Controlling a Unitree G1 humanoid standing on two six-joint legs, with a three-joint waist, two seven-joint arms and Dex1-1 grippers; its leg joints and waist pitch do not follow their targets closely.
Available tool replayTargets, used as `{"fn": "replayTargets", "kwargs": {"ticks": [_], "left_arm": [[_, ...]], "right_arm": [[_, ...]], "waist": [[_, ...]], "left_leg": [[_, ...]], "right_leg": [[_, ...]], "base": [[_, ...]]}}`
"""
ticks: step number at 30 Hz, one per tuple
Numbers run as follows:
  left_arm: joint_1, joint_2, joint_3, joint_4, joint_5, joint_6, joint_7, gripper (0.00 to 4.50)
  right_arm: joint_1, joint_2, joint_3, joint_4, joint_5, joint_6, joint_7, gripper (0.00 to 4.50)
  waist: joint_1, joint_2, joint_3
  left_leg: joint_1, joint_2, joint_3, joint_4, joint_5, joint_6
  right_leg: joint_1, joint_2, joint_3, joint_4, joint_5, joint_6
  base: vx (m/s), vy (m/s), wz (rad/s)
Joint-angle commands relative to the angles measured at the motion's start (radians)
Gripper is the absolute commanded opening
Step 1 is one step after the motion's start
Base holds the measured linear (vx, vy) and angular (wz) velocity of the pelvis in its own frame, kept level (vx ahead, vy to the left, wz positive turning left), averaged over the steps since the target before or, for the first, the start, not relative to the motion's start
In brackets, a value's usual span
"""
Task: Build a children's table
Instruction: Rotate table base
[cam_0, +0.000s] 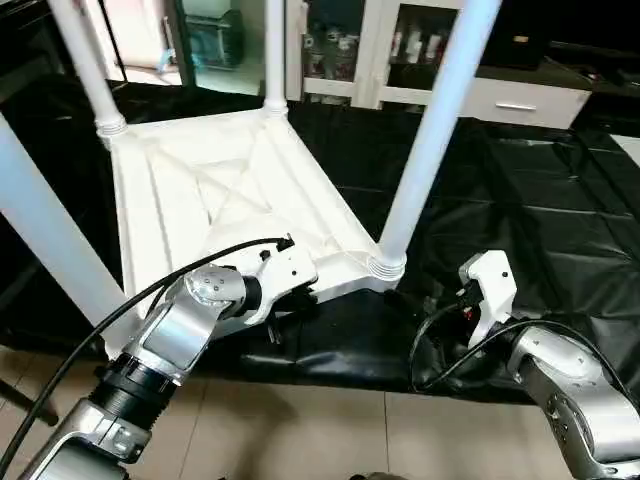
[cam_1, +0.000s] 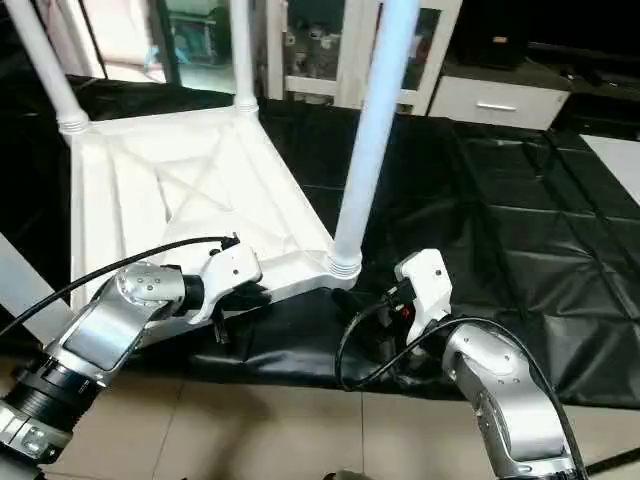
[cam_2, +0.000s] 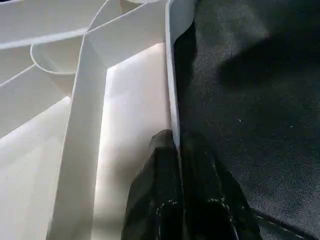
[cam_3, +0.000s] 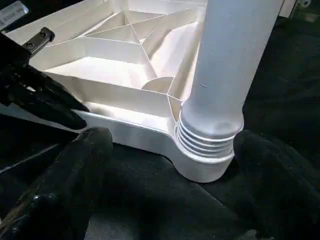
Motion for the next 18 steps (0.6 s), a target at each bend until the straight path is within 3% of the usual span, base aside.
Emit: {"fn": "replayTargets", "kwargs": {"ticks": [1, 6, 10, 12, 15, 18], "left_arm": [[-0.003, -0.003, 0.012, 0.014, -0.004, -0.054, 0.010, 0.01], [-0.013, -0.007, 0.008, 0.043, -0.015, -0.138, -0.003, 0.01], [-0.014, -0.014, 0.013, 0.051, -0.032, -0.138, -0.014, 0.01], [-0.015, -0.028, 0.026, 0.051, -0.062, -0.121, -0.028, 0.61], [-0.036, -0.070, 0.057, 0.062, -0.118, -0.087, -0.037, 0.74], [-0.063, -0.078, 0.050, 0.104, -0.098, -0.107, -0.016, 0.89]], "right_arm": [[-0.009, -0.010, -0.023, 0.003, 0.002, 0.002, -0.007, 4.22], [-0.009, -0.011, -0.043, 0.011, 0.012, 0.012, -0.015, 4.22], [-0.009, -0.013, -0.045, 0.012, 0.013, 0.012, -0.014, 4.22], [-0.010, -0.014, -0.047, 0.013, 0.015, 0.013, -0.014, 4.22], [-0.020, -0.019, -0.057, 0.020, 0.018, 0.017, -0.011, 4.22], [-0.024, -0.020, -0.059, 0.020, 0.019, 0.018, -0.010, 4.22]], "waist": [[0.007, -0.006, -0.061], [0.016, -0.010, -0.060], [0.016, -0.008, -0.060], [0.017, -0.009, -0.061], [0.020, -0.010, -0.061], [0.021, -0.012, -0.061]], "left_leg": [[-0.007, 0.039, -0.009, -0.084, -0.189, 0.055], [-0.007, 0.039, -0.009, -0.085, -0.188, 0.050], [-0.007, 0.040, -0.009, -0.086, -0.184, 0.046], [-0.008, 0.040, -0.009, -0.085, -0.179, 0.046], [-0.005, 0.040, -0.006, -0.082, -0.167, 0.047], [-0.005, 0.039, -0.006, -0.082, -0.179, 0.050]], "right_leg": [[0.052, -0.049, 0.042, -0.070, -0.310, -0.170], [0.052, -0.050, 0.043, -0.072, -0.344, -0.150], [0.051, -0.051, 0.043, -0.071, -0.338, -0.149], [0.053, -0.052, 0.043, -0.071, -0.337, -0.148], [0.050, -0.052, 0.043, -0.070, -0.321, -0.166], [0.051, -0.050, 0.042, -0.071, -0.325, -0.160]], "base": [[0.000, 0.000, 0.00], [0.000, 0.000, 0.00], [0.000, 0.000, 0.00], [0.000, 0.000, 0.00], [0.000, 0.000, 0.00], [0.000, 0.000, 0.00]]}}
